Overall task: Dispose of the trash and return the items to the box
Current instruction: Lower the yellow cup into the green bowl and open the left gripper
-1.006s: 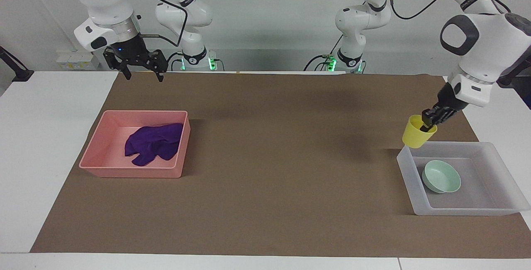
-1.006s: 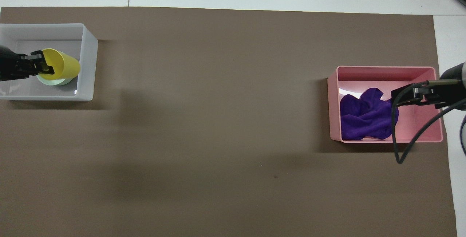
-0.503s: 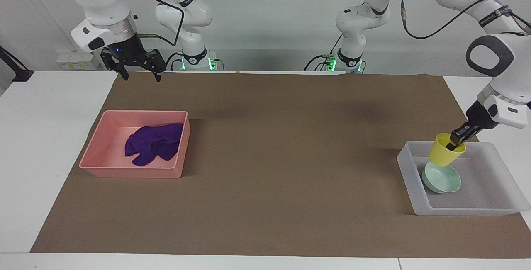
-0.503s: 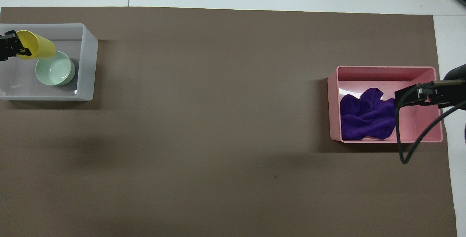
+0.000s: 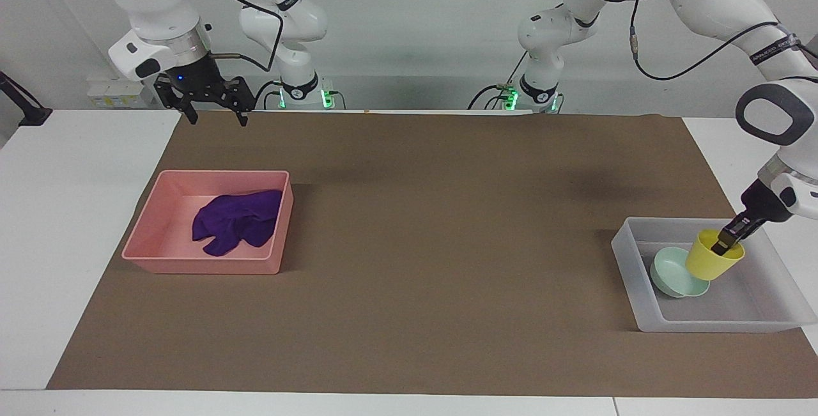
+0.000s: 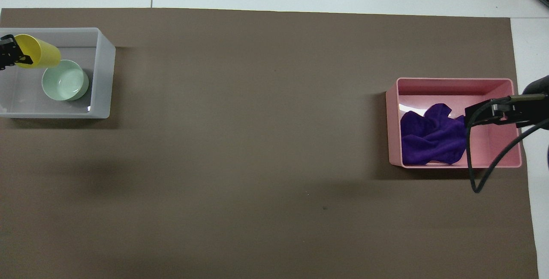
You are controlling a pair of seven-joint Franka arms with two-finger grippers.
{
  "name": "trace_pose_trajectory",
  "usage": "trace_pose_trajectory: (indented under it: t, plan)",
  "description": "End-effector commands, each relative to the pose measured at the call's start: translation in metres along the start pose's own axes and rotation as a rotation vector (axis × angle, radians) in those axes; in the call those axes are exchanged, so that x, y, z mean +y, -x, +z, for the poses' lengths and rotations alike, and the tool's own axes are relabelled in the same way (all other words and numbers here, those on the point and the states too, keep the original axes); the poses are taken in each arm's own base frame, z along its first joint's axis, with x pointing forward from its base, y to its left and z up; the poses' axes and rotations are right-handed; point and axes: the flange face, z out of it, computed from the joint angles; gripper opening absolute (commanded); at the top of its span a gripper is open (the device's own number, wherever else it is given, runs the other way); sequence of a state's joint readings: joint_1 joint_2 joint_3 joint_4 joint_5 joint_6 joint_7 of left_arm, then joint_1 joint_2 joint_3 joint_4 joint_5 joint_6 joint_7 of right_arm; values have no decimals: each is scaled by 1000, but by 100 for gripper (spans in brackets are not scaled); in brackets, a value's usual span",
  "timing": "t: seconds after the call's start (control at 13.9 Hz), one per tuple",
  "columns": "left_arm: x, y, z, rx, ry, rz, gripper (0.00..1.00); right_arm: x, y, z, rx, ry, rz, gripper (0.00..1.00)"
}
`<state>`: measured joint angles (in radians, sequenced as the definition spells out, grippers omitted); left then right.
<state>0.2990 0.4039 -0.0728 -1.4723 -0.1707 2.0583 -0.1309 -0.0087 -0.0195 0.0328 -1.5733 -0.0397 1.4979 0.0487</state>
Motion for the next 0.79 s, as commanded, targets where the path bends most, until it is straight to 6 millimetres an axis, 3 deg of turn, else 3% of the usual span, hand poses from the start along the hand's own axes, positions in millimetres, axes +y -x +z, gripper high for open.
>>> trace_pose_trajectory:
  t: [0.0,0.14,0.29,0.43,0.72]
  plan:
    - [-17,-20,3,27,-28,54,0,4,3,2,-10,-26,-13,100]
    - [-24,-22,21,5,-58,109,0,4,3,2,-10,-26,-13,100]
    - [-18,-18,35,-23,-65,123,0,3,3,2,-10,-26,-14,100]
    - [-11,-11,66,-75,-77,143,0,3,3,2,-10,-26,-14,100]
    - [-26,-6,88,-116,-159,184,0,3,3,2,-10,-26,-14,100]
